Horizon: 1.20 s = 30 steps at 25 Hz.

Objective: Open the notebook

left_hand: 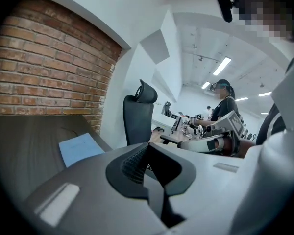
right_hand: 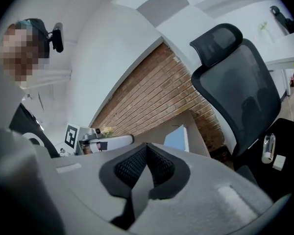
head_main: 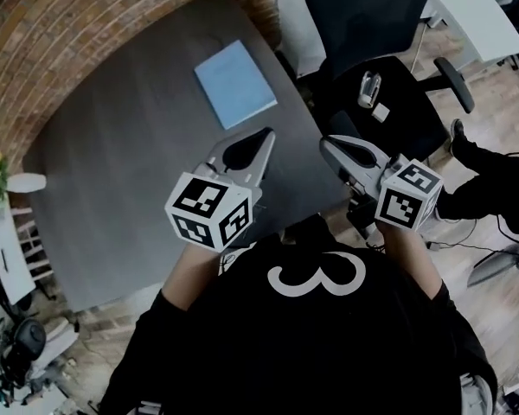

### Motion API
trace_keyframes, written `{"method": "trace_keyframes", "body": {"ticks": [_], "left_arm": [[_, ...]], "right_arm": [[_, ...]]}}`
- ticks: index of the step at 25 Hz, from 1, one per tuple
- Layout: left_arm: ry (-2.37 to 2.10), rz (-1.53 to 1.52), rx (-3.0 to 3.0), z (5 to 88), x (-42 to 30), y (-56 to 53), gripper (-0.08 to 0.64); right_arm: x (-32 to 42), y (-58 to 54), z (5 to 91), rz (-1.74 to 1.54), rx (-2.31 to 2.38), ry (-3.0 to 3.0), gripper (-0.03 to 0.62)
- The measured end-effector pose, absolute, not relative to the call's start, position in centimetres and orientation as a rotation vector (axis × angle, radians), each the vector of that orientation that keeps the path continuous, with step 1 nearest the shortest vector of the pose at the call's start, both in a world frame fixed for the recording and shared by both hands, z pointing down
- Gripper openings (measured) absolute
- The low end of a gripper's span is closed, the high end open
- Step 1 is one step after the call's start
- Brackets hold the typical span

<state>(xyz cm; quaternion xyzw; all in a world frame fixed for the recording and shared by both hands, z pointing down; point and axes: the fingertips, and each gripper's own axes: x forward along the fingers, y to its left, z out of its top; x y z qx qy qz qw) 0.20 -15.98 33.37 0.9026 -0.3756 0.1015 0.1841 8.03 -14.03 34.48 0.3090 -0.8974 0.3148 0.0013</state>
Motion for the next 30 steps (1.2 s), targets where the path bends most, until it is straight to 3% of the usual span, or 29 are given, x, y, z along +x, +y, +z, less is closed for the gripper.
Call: {"method": "trace_keyframes", "body": {"ticks": [7,9,13,22,30], "left_arm": [[-1.283,0.333,2.488,35.4,0.2,-20.4,0.009],[-1.318,0.378,2.472,36.5,0.3,-21.5,0.074],[-1.409,0.525,2.444,39.2,0.1,-23.5,0.101],[-1.53,0.886,2.427,45.6,0.8,-27.9,0.238],[-1.647,1.032,2.262,49.8,-0.1,-30.1,0.25]], "right_arm": [[8.9,-18.4,36.6,0.994,0.783,-2.773,0.002],[9.2,-19.2,37.2,0.994,0.758,-2.759,0.002],[9.9,-20.4,38.1,1.02,0.734,-2.763,0.002],[12.0,-22.3,40.9,1.094,0.756,-2.732,0.002],[13.2,-23.3,43.0,1.135,0.774,-2.696,0.002]]}}
